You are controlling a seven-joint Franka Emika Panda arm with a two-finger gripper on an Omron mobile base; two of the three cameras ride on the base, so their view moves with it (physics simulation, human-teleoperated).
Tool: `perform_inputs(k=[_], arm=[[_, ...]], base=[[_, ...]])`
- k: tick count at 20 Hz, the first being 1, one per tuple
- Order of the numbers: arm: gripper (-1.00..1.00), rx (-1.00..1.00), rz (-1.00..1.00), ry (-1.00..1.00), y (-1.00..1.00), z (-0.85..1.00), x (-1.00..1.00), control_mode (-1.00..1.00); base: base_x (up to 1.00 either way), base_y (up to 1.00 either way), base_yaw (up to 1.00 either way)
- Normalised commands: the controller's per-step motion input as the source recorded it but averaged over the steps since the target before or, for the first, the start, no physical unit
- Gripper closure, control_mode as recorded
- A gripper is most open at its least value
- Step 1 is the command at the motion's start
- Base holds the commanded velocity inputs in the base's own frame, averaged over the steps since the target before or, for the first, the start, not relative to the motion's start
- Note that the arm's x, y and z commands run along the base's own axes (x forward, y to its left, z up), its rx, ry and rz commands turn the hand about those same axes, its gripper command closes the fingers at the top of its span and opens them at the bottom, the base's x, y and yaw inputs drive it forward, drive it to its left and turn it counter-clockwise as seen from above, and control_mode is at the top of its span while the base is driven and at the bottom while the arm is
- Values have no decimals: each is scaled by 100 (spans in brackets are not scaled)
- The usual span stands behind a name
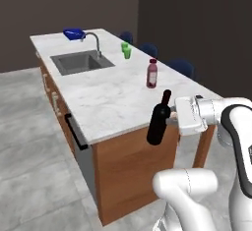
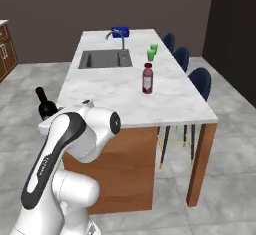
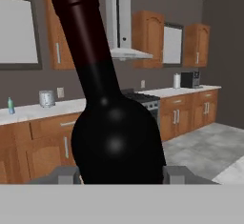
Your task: Place the drinks on the dining counter in a tight cluster.
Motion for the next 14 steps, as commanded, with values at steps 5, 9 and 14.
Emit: perform_inputs(k=[5, 9, 14], arm=[[100, 0, 0, 0, 0, 0, 0, 100], [100, 0, 0, 0, 0, 0, 0, 100], [100, 0, 0, 0, 0, 0, 0, 100]], base=[[92, -100, 16], [88, -100, 19], [55, -95, 12]])
